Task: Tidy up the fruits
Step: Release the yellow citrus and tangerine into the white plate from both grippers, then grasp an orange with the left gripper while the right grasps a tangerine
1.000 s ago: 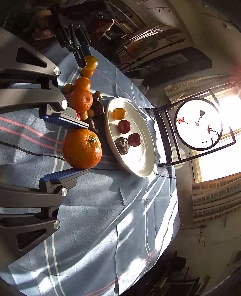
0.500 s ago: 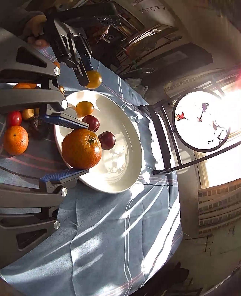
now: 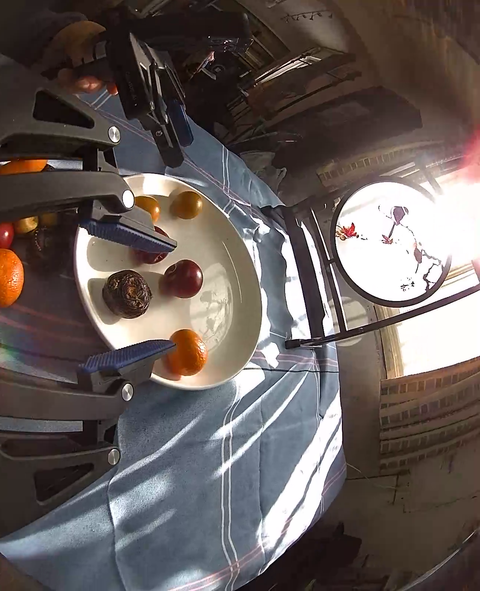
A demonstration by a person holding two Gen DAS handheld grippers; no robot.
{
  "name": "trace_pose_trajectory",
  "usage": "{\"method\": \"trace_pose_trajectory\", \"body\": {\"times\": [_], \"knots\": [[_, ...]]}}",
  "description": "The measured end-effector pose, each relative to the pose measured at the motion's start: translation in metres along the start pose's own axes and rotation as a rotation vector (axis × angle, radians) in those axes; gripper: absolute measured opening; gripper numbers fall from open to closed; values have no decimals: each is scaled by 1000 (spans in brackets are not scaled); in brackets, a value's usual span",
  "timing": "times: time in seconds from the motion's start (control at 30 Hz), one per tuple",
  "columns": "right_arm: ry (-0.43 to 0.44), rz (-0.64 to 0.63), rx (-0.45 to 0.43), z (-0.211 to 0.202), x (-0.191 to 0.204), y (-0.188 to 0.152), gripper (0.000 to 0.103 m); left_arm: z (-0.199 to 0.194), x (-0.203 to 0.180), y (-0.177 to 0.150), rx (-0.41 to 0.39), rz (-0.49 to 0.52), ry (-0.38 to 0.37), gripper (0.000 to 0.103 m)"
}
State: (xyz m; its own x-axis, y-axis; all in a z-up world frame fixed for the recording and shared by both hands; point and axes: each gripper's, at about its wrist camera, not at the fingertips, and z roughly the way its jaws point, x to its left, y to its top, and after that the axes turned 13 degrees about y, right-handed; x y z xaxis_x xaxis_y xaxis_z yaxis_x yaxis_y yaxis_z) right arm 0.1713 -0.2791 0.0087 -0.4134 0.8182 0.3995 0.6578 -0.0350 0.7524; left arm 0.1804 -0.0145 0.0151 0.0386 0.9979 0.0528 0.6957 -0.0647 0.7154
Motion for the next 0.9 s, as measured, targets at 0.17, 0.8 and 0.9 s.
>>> {"method": "trace_pose_trajectory", "body": {"times": [0.17, 0.8, 0.9], "knots": [[29, 30, 8, -34, 4, -42, 49, -47, 17, -46, -34, 76, 23, 66], [55, -35, 94, -44, 41, -114, 49, -17, 47, -128, 91, 13, 61, 34], [32, -84, 113, -37, 47, -119, 49, -34, 40, -132, 51, 19, 36, 34]]}}
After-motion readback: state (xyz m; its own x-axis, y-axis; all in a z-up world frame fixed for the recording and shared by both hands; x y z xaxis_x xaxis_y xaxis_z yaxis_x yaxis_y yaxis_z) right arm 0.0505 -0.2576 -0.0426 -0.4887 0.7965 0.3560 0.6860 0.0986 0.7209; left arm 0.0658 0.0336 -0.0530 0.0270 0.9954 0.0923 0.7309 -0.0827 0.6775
